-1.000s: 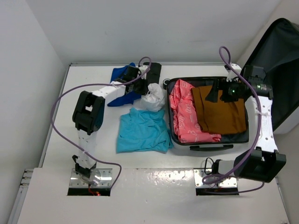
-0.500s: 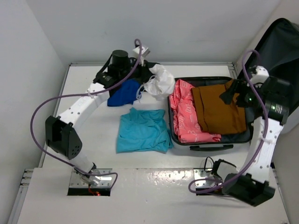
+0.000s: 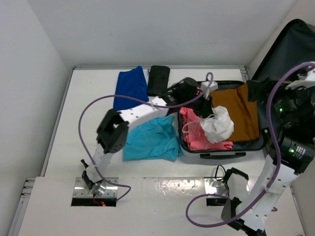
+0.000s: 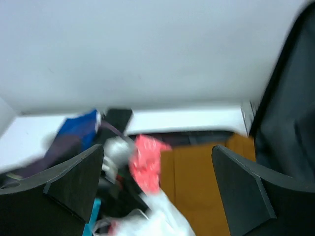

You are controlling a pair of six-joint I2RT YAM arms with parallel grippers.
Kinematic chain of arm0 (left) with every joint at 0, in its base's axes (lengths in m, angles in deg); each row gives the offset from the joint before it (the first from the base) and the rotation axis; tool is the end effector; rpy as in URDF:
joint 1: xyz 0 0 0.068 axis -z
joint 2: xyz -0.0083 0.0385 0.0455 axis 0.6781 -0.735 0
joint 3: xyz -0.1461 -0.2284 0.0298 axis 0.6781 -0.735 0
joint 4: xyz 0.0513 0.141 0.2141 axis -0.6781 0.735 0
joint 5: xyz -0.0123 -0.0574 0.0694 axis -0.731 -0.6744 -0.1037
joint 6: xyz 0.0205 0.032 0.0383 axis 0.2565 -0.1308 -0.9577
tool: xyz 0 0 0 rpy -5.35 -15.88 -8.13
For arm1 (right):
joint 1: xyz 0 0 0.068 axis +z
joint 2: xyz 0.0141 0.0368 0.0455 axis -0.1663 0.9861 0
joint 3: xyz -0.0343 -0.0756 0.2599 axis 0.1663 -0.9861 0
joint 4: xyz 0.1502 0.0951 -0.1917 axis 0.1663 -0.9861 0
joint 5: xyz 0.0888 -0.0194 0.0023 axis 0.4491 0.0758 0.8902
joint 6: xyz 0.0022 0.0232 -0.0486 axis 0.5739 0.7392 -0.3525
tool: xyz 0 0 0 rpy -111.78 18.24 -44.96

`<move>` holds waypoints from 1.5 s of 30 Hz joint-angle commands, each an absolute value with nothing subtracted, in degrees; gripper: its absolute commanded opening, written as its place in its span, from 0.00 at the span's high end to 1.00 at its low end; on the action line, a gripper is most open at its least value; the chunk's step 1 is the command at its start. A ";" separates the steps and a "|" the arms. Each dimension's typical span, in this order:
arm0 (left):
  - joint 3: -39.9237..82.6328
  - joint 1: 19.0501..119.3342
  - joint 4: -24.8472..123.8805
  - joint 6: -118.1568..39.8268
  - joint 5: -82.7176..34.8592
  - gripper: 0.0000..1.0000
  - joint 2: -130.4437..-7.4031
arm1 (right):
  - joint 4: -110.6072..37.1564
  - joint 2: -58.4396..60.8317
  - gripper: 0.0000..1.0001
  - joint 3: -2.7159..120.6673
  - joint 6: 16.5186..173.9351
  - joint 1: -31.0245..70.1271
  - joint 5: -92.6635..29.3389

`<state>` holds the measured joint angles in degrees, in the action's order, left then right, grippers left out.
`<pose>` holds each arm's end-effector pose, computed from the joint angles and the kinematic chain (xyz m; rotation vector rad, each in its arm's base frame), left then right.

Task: Pack the luggage

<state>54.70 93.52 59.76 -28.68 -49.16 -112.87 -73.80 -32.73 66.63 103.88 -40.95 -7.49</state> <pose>0.2993 -0.3982 0.3044 0.9428 1.9456 -1.3621 0.1012 -0.0398 0.4971 0.2201 1.5831 0.2270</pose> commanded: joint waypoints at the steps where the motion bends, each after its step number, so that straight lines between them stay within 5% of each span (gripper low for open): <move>1: 64.92 97.26 55.13 -23.51 -50.82 1.00 -116.72 | -69.87 -27.88 0.10 72.80 108.62 -41.22 -3.73; 11: 76.89 104.48 53.83 -23.50 -40.11 1.00 -130.09 | -73.82 -24.33 0.11 75.82 107.42 -41.13 8.50; 24: 81.81 104.30 42.14 -15.24 -37.99 0.99 -143.01 | -92.63 -29.87 0.11 72.11 85.08 -41.04 5.08; 25: 81.81 104.30 42.13 -14.71 -37.47 0.92 -143.02 | -93.25 -29.79 0.12 72.02 84.72 -41.13 4.91; 26: 81.29 103.78 42.13 -14.71 -37.46 0.72 -143.72 | -93.78 -30.05 0.14 71.85 84.46 -41.13 4.73; 27: 80.76 103.78 41.61 -14.71 -38.60 0.62 -143.72 | -94.92 -30.14 0.14 71.24 83.59 -41.04 4.38; 28: 79.63 103.17 41.08 -14.01 -39.56 0.34 -143.72 | -95.28 -30.49 0.15 71.06 82.97 -41.13 3.86; 32: 75.84 102.46 41.07 -13.48 -40.19 0.00 -141.18 | -96.07 -30.93 0.18 69.39 82.52 -41.13 2.36; 45: 49.39 87.01 39.04 -17.95 -35.88 0.00 -109.02 | -89.66 -39.81 0.38 49.10 85.16 -41.13 -3.01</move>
